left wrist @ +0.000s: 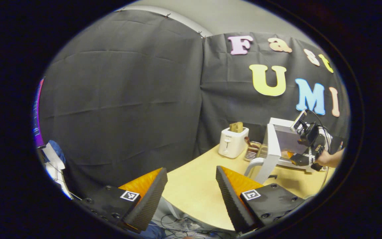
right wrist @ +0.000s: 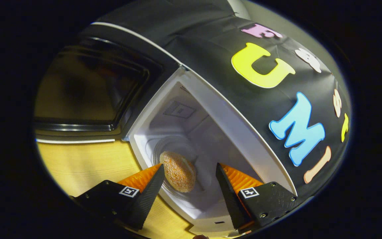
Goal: Open the microwave oven with the left hand, put the food in, and close the microwave oven.
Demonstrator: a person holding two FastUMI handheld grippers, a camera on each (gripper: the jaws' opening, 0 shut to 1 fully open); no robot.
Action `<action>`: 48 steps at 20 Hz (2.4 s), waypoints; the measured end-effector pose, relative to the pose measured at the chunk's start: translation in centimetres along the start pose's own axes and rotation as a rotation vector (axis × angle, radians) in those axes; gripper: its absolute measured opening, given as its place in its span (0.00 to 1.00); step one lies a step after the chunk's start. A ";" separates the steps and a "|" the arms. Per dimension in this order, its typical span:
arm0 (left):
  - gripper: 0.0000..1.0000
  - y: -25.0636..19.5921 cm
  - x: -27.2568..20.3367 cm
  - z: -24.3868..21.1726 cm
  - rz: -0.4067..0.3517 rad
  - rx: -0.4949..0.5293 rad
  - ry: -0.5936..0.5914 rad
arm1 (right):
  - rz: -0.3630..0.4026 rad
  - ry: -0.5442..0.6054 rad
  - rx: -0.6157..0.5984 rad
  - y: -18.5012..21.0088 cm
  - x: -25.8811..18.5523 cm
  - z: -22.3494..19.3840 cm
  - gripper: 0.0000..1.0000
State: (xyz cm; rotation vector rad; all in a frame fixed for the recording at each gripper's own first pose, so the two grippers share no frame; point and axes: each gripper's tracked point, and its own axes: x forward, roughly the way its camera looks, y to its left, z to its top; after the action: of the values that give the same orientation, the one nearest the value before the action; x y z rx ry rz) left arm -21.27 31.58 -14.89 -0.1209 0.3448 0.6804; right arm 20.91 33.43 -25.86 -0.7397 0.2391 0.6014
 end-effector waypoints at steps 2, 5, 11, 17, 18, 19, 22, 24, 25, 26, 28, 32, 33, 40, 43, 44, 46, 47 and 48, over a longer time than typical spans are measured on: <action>0.95 -1.1 1.3 0.3 -0.053 0.007 -0.002 | -0.020 -0.019 0.059 -0.8 -2.7 0.6 0.95; 0.95 -2.6 3.1 0.1 -0.125 0.041 -0.002 | -0.078 -0.059 0.191 -2.7 -7.1 1.9 0.95; 0.95 -5.8 7.7 -0.9 -0.261 0.089 0.023 | -0.223 -0.101 0.372 -7.1 -15.0 3.1 0.95; 0.94 -7.3 11.9 -3.7 -0.324 0.124 0.077 | -0.328 -0.109 0.490 -10.3 -22.6 4.0 0.95; 0.80 -7.5 12.4 -4.1 -0.323 0.129 0.084 | -0.349 -0.108 0.489 -11.0 -23.5 3.7 0.94; 0.65 -7.8 12.9 -4.3 -0.320 0.130 0.089 | -0.365 -0.107 0.483 -11.7 -24.4 3.4 0.94; 0.22 -8.5 13.5 -5.4 -0.309 0.139 0.113 | -0.405 -0.086 0.474 -13.3 -26.3 1.8 0.94; 0.11 -10.1 13.8 -5.2 -0.323 0.140 0.113 | -0.421 -0.071 0.493 -13.9 -27.4 0.4 0.94; 0.07 -11.0 12.8 -5.1 -0.345 0.140 0.102 | -0.431 -0.062 0.498 -14.3 -28.0 -0.3 0.95; 0.07 -12.1 12.4 -4.8 -0.368 0.146 0.093 | -0.440 -0.053 0.500 -14.6 -28.5 -1.1 0.95; 0.07 -12.4 11.7 -4.0 -0.366 0.177 0.065 | -0.450 -0.037 0.507 -15.1 -29.5 -2.6 0.94; 0.07 -16.3 10.2 -3.3 -0.433 0.195 0.056 | -0.464 -0.023 0.519 -16.4 -30.9 -4.7 0.95; 0.07 -17.3 9.8 -3.3 -0.444 0.208 0.050 | -0.463 -0.021 0.523 -16.6 -31.1 -5.1 0.95; 0.07 -26.0 6.8 -2.9 -0.604 0.255 0.043 | -0.503 0.013 0.548 -18.7 -33.4 -8.8 0.95; 0.07 -29.8 6.0 -2.6 -0.674 0.272 0.038 | -0.534 0.044 0.548 -19.7 -34.9 -10.9 0.95; 0.07 -31.0 5.7 -2.5 -0.697 0.274 0.036 | -0.548 0.055 0.548 -20.1 -35.4 -11.7 0.94; 0.07 -33.5 5.3 -2.5 -0.744 0.281 0.040 | -0.574 0.079 0.560 -20.7 -36.6 -13.2 0.95; 0.07 -34.7 5.1 -2.4 -0.766 0.288 0.039 | -0.586 0.091 0.571 -20.9 -37.2 -13.9 0.95; 0.07 -35.9 5.0 -2.2 -0.786 0.295 0.035 | -0.600 0.104 0.582 -21.2 -37.7 -14.7 0.94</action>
State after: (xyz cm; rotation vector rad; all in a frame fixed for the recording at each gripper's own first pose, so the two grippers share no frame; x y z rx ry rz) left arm 4.54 6.33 -18.79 0.0184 0.3912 -0.1522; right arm 3.01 -5.20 -9.26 -0.2478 0.2562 -0.0879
